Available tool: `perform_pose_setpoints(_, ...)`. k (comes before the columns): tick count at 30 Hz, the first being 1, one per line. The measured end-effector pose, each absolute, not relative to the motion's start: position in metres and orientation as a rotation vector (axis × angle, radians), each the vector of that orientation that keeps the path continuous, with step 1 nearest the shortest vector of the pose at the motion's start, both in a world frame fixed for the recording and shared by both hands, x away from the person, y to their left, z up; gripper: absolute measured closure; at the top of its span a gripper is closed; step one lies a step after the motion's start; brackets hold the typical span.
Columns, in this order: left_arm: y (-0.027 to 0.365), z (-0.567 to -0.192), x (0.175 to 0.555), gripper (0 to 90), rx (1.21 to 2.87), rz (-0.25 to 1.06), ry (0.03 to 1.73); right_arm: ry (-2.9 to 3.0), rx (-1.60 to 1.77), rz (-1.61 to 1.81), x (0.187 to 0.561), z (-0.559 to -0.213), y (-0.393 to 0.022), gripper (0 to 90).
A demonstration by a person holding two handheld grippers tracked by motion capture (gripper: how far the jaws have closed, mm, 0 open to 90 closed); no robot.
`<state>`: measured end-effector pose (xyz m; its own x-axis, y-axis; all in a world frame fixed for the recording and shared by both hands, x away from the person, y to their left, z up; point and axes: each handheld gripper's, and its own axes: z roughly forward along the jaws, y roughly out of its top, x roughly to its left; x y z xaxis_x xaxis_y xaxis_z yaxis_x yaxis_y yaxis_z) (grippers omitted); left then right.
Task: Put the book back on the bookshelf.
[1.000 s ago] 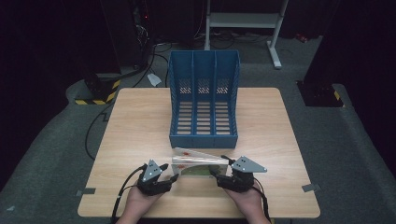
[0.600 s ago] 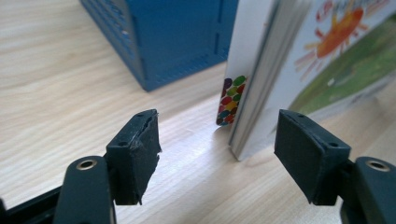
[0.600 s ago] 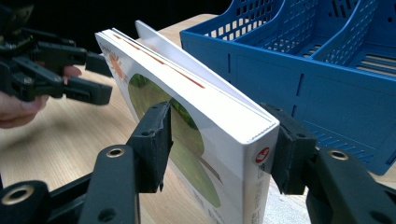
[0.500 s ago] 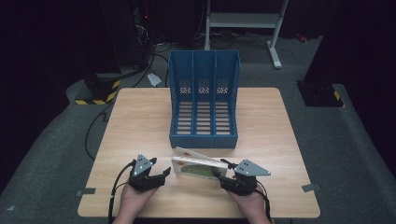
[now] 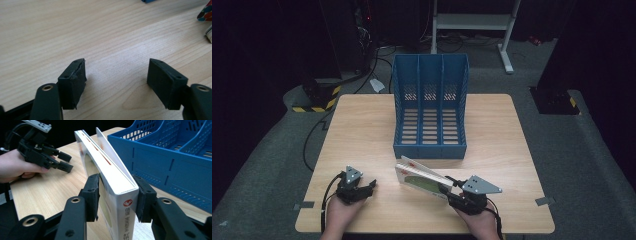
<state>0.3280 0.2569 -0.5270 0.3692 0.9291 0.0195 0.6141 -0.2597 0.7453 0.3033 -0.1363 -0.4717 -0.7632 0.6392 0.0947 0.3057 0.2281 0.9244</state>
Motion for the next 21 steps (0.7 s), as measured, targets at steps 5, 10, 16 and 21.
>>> perform_pose_setpoints(5,0.257,-0.528,0.329,30.9,1.966,0.606,1.326,2.205,0.849,1.552,0.299,-0.472,-0.134,64.1)
perform_pose_setpoints(10,0.257,-0.528,0.329,30.9,1.964,0.607,1.327,2.204,0.807,1.557,0.295,-0.473,-0.133,67.3)
perform_pose_setpoints(16,0.257,-0.529,0.329,30.8,1.962,0.608,1.326,2.218,0.776,1.536,0.291,-0.472,-0.132,73.4)
perform_pose_setpoints(21,0.257,-0.529,0.329,30.7,1.963,0.608,1.327,2.212,0.77,1.514,0.291,-0.471,-0.132,73.7)
